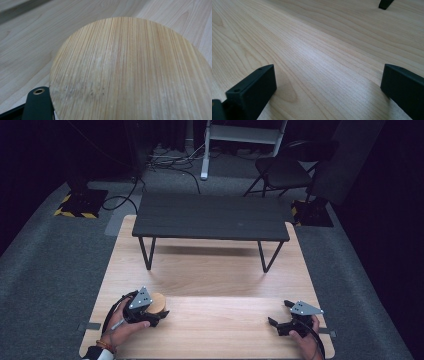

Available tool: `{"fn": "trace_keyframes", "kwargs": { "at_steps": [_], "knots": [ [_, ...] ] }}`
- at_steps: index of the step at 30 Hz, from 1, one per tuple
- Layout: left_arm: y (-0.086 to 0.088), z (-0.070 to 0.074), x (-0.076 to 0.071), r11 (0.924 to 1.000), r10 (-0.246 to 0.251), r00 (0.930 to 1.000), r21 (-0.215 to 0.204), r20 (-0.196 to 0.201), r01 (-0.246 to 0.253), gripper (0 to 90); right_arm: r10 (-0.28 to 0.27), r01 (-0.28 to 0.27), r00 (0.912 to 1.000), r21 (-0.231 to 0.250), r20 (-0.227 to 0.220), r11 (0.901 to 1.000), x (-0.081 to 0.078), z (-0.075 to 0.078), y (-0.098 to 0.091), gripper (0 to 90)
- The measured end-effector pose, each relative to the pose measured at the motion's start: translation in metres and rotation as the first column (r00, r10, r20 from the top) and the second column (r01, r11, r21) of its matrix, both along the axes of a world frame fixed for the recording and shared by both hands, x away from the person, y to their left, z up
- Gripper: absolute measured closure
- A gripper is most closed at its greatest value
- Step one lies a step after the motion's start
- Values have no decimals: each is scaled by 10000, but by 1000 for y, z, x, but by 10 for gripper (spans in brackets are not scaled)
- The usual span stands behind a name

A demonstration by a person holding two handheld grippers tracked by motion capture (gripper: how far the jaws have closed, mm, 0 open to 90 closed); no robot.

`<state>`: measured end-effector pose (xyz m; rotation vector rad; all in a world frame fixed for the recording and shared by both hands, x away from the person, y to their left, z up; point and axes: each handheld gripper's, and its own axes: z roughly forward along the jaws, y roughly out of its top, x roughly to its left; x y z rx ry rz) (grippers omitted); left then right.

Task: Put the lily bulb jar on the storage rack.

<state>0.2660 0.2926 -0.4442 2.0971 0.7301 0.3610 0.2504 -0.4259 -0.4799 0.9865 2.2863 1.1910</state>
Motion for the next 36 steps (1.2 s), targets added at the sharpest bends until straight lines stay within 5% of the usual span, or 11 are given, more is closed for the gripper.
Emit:
{"fn": "trace_keyframes", "kwargs": {
  "at_steps": [9, 15, 24, 36],
  "knots": [
    [-3, 34, 6, 9990, -111, 9999, -430, 122, 116, 257, -1, 1, 10000, 0, 0, 10000, 0, 0, 0, 0],
    [-15, 82, 25, 9959, -500, 9981, -733, 366, 526, 257, 0, 0, 10000, 0, 0, 10000, 0, 0, 0, 0],
    [-45, 144, 53, 9930, -982, 9930, -598, 651, 1021, 258, -1, 1, 10000, 0, -1, 10000, 0, 0, 0, 0],
    [-75, 185, 86, 9829, -1620, 9830, -746, 869, 1686, 258, -2, 2, 10000, 1, -7, 10000, 0, 0, 0, 0]
  ]
}}
